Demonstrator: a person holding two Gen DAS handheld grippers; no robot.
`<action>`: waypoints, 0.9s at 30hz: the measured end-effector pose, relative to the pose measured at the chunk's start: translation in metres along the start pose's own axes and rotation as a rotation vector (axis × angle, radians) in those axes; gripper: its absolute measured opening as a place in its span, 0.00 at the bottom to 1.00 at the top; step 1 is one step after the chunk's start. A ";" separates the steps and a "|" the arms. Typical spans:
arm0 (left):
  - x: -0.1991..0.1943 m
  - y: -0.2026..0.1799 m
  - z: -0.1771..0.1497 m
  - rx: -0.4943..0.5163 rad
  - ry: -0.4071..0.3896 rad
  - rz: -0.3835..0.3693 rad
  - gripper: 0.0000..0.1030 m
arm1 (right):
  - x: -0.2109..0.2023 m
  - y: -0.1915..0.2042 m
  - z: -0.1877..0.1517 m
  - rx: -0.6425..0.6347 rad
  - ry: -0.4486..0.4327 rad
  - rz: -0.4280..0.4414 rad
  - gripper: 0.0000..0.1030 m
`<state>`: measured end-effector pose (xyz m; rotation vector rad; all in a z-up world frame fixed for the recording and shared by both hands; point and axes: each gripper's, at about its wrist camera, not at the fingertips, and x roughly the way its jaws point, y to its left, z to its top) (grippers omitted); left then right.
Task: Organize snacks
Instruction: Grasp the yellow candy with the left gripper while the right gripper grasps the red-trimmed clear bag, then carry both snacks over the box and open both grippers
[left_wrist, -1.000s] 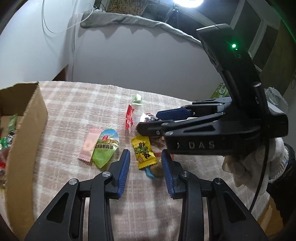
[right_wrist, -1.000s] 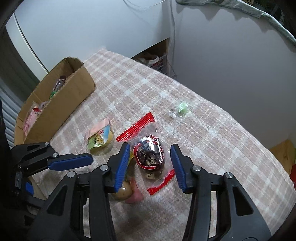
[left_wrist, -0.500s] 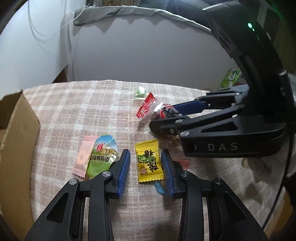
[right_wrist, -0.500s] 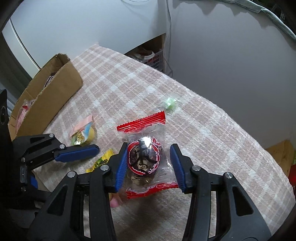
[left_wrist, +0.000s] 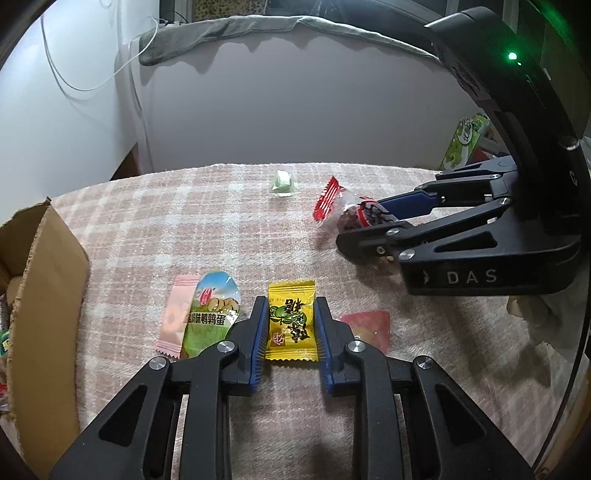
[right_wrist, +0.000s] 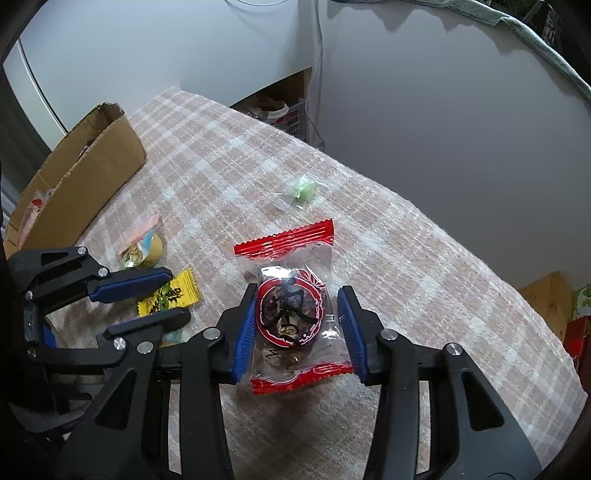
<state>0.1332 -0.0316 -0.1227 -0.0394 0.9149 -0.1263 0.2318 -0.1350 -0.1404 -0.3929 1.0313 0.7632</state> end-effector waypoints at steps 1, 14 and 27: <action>-0.001 0.000 0.000 0.003 0.000 0.002 0.22 | -0.001 -0.001 -0.001 0.006 -0.002 0.000 0.42; -0.023 0.013 -0.018 -0.042 -0.024 -0.005 0.21 | -0.008 -0.012 -0.015 0.076 -0.036 -0.015 0.37; -0.066 0.005 -0.016 -0.033 -0.120 -0.026 0.21 | -0.039 -0.004 -0.021 0.109 -0.104 -0.003 0.35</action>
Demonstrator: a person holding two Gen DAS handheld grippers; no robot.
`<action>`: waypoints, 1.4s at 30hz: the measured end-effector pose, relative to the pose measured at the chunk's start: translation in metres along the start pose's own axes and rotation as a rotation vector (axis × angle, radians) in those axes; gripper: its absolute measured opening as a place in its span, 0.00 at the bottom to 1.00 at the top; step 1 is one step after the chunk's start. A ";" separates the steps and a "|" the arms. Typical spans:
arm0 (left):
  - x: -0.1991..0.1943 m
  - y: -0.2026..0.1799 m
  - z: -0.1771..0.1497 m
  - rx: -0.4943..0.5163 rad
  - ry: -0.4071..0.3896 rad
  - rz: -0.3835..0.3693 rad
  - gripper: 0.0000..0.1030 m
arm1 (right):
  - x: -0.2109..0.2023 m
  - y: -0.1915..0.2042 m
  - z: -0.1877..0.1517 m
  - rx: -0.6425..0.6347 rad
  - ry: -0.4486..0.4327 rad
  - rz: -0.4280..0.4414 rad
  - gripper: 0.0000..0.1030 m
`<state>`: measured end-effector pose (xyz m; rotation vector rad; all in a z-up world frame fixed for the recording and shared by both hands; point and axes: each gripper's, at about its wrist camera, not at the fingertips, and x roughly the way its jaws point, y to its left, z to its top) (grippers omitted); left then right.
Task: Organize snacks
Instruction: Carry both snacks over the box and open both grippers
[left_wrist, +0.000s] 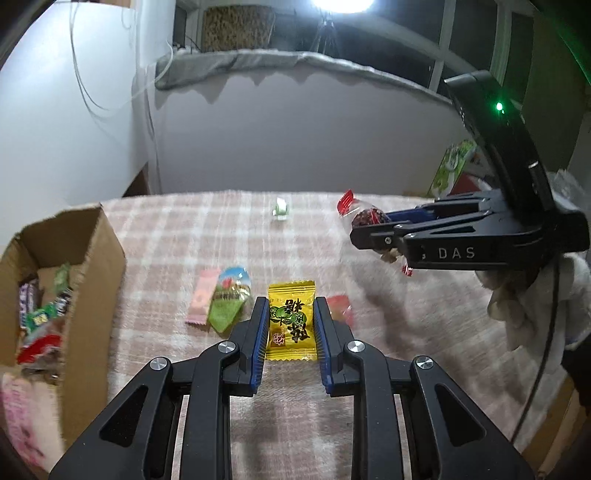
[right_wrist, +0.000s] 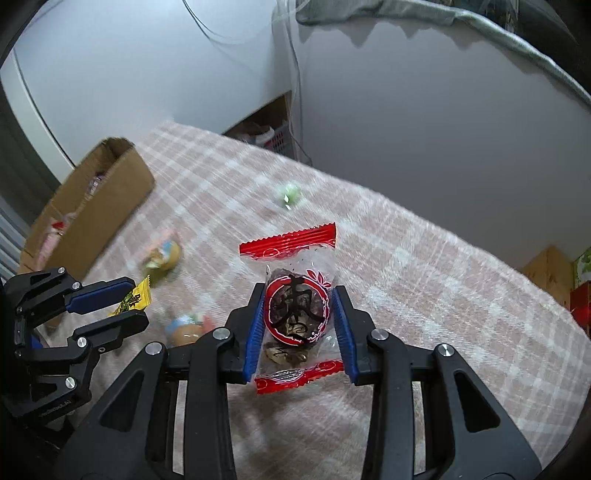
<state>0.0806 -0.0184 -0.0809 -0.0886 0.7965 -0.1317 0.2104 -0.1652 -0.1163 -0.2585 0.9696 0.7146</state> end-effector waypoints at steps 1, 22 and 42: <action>-0.006 0.001 0.002 -0.004 -0.014 -0.003 0.21 | -0.006 0.003 0.002 0.001 -0.016 0.004 0.35; -0.128 0.096 0.001 -0.135 -0.227 0.114 0.21 | -0.051 0.119 0.053 -0.124 -0.132 0.118 0.35; -0.120 0.189 -0.018 -0.276 -0.176 0.249 0.21 | -0.005 0.224 0.095 -0.201 -0.085 0.201 0.35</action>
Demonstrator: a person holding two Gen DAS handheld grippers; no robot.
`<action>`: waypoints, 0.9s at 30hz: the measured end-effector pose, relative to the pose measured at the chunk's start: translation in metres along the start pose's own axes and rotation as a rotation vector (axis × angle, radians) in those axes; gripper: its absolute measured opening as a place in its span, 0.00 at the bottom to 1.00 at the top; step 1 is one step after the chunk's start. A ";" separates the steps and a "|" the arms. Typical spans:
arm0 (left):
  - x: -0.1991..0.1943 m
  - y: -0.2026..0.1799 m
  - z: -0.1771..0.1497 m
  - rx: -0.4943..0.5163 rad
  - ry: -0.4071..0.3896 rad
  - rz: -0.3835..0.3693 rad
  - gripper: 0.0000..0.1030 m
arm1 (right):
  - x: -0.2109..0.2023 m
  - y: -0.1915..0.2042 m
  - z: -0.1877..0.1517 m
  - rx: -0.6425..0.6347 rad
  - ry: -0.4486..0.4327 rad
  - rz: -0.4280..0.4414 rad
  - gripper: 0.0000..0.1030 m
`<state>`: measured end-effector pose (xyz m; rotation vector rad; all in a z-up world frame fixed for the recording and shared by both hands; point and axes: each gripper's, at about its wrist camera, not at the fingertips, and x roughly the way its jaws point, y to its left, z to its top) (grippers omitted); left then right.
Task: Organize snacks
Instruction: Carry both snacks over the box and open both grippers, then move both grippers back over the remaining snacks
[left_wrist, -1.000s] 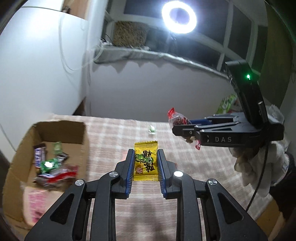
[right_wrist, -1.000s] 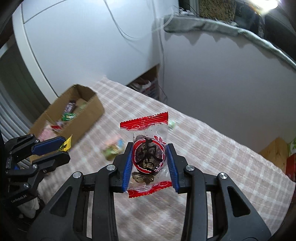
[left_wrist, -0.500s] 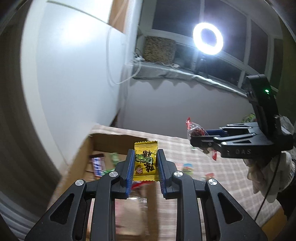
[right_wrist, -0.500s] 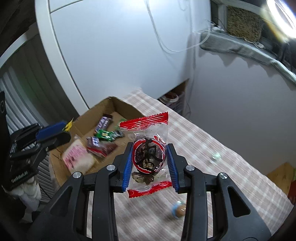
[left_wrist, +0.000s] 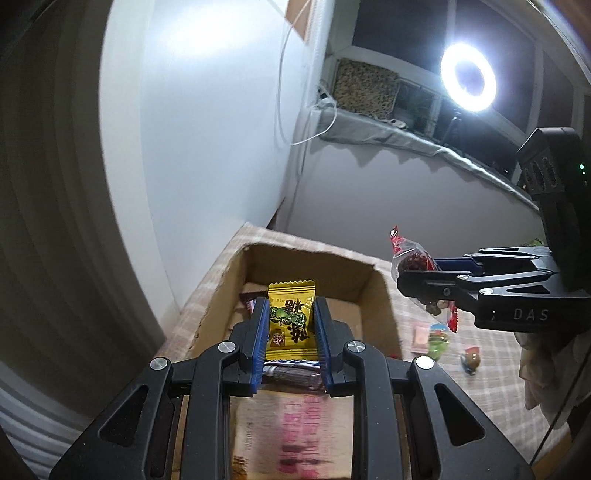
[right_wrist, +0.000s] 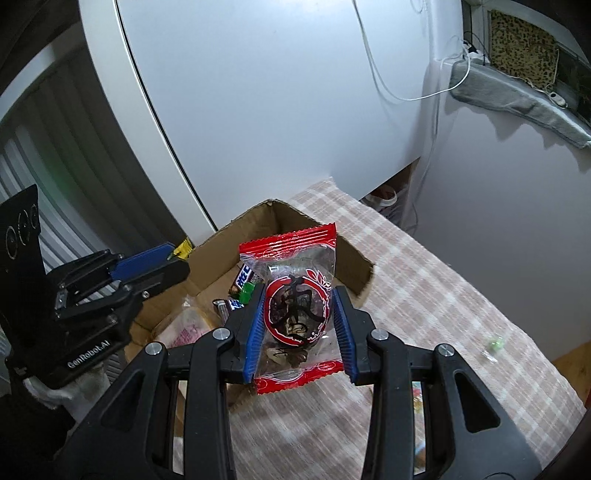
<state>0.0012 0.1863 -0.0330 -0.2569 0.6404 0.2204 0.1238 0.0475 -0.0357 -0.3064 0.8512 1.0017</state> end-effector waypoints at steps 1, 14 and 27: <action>0.002 0.002 -0.001 -0.005 0.004 0.001 0.21 | 0.004 0.002 0.001 0.001 0.007 0.003 0.36; 0.015 0.013 -0.003 -0.033 0.060 0.014 0.51 | 0.031 0.013 0.004 -0.010 0.054 0.010 0.59; 0.001 -0.003 -0.004 -0.028 0.021 -0.016 0.54 | -0.008 -0.012 -0.007 0.039 0.000 -0.031 0.70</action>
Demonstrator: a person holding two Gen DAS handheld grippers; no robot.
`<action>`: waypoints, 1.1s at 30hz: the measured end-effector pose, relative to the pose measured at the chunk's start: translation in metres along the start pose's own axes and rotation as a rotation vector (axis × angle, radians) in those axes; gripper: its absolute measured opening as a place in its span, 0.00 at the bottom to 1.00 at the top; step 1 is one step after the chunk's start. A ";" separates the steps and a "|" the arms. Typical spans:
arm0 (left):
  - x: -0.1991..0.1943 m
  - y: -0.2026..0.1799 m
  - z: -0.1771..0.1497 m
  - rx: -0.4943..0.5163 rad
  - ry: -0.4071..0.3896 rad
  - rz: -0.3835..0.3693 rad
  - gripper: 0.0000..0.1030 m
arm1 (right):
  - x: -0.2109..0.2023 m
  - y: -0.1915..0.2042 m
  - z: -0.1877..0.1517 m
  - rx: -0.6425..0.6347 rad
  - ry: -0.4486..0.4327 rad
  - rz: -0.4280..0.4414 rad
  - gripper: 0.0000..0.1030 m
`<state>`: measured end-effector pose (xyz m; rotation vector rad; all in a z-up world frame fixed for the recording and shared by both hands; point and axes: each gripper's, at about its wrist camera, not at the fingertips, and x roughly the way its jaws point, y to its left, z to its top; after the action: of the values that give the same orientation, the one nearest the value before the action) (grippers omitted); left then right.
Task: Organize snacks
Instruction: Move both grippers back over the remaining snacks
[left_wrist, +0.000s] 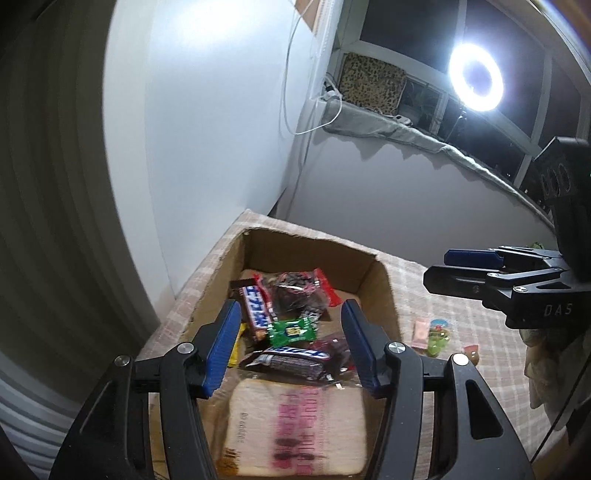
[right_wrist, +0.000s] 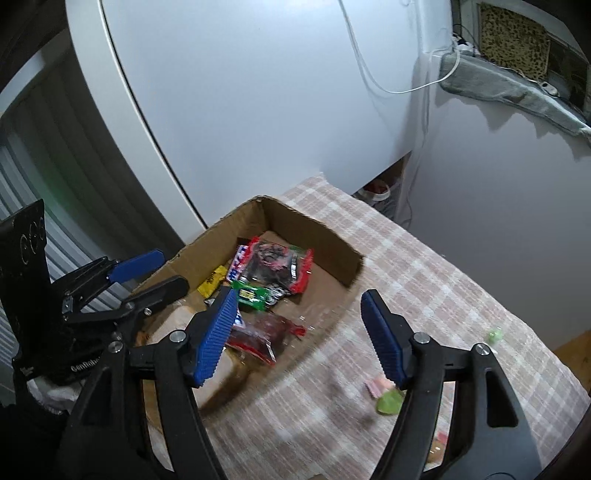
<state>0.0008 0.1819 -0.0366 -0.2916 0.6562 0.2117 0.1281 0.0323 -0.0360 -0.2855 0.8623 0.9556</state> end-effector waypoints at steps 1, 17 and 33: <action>-0.001 -0.003 0.000 0.004 -0.003 -0.006 0.54 | -0.003 -0.003 -0.001 0.004 -0.002 -0.007 0.70; -0.006 -0.078 -0.006 0.101 -0.031 -0.139 0.53 | -0.049 -0.067 -0.046 0.084 -0.015 -0.097 0.70; 0.035 -0.156 -0.048 0.218 0.120 -0.277 0.30 | -0.046 -0.116 -0.124 0.134 0.090 -0.117 0.57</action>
<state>0.0448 0.0236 -0.0638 -0.1828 0.7427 -0.1429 0.1447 -0.1315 -0.0987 -0.2622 0.9769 0.7773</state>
